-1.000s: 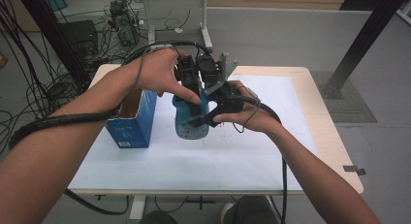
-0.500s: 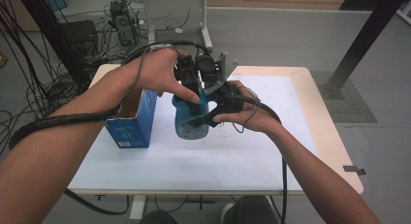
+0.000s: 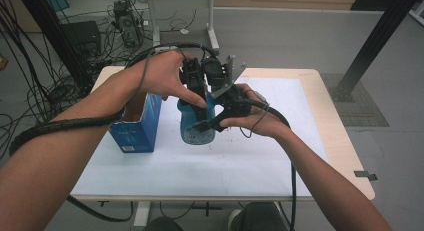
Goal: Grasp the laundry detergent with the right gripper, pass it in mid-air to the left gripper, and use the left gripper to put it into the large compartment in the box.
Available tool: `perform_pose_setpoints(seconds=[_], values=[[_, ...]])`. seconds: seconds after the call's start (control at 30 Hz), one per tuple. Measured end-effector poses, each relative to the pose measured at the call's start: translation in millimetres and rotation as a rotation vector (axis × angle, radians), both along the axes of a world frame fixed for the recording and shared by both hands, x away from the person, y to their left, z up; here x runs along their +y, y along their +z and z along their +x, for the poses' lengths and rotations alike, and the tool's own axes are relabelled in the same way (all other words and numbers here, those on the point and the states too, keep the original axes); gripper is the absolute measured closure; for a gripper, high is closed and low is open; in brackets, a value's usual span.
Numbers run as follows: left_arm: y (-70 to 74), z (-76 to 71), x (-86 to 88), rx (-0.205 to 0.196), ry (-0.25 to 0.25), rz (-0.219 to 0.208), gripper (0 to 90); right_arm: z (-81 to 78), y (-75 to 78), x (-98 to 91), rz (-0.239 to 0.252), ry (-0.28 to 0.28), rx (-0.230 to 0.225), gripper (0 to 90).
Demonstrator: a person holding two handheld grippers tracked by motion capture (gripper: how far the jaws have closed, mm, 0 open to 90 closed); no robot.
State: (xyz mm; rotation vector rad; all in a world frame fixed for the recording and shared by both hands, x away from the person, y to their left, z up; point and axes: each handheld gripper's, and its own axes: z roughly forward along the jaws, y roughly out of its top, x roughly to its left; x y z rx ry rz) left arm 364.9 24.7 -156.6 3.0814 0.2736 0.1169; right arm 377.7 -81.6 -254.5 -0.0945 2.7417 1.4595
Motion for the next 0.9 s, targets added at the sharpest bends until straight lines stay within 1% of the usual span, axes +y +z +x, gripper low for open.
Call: perform_pose_setpoints(seconds=[0.2,0.33,0.37,0.43,0.47,0.53,0.63,0.67,0.7,0.73,0.77,0.8,0.83,0.87,0.9], values=[[1.0,-0.4,-0.9,-0.001,-0.002,-0.003,36.8,-0.5,-0.3,-0.8,-0.001,-0.003,0.007,39.7],[2.9,-0.5,-1.5,-0.001,-0.001,-0.007,36.8,-0.3,-0.4,-2.1,0.001,-0.008,0.0,36.5],[3.3,-0.6,-1.8,0.0,-0.001,-0.007,36.8,-0.1,-1.0,-3.2,-0.001,-0.013,0.002,33.8],[4.7,-0.7,-2.0,0.0,-0.001,-0.008,36.8,-0.6,-1.2,-4.0,0.0,-0.018,0.009,33.1],[5.7,-0.7,-2.0,-0.001,0.002,-0.009,36.8,-1.4,-1.4,-5.7,-0.004,-0.029,0.017,30.5],[6.4,-0.8,-2.1,-0.002,0.007,-0.011,36.8,-0.3,-2.2,-7.7,0.006,-0.03,0.004,27.3],[7.9,0.0,-2.4,-0.004,0.01,-0.003,36.8,-1.4,-1.5,-12.2,0.004,-0.061,0.026,21.7],[8.7,0.5,-2.3,-0.003,0.013,0.0,36.8,-0.4,-1.9,-13.6,0.006,-0.065,0.022,19.5],[8.7,0.5,-2.3,-0.003,0.013,0.0,36.8,-0.4,-1.9,-13.6,0.006,-0.065,0.022,19.5],[9.1,0.7,-2.2,-0.003,0.016,0.001,36.8,-1.7,-1.8,-15.9,0.001,-0.08,0.039,16.5],[9.7,1.5,-1.5,-0.006,0.022,-0.001,36.8,-1.8,-1.8,-17.4,0.0,-0.089,0.042,14.3],[10.9,2.6,-0.5,-0.007,0.031,-0.001,36.7,-1.1,-2.7,-21.8,0.005,-0.112,0.062,10.0],[11.8,3.3,0.2,-0.011,0.038,-0.002,36.7,-0.4,-3.0,-24.0,0.002,-0.12,0.063,8.8],[12.7,4.2,1.2,-0.012,0.046,-0.003,36.7,-0.9,-2.8,-26.3,-0.008,-0.136,0.046,7.6],[12.7,4.2,1.2,-0.012,0.046,-0.003,36.7,-0.9,-2.8,-26.3,-0.008,-0.136,0.046,7.6]])
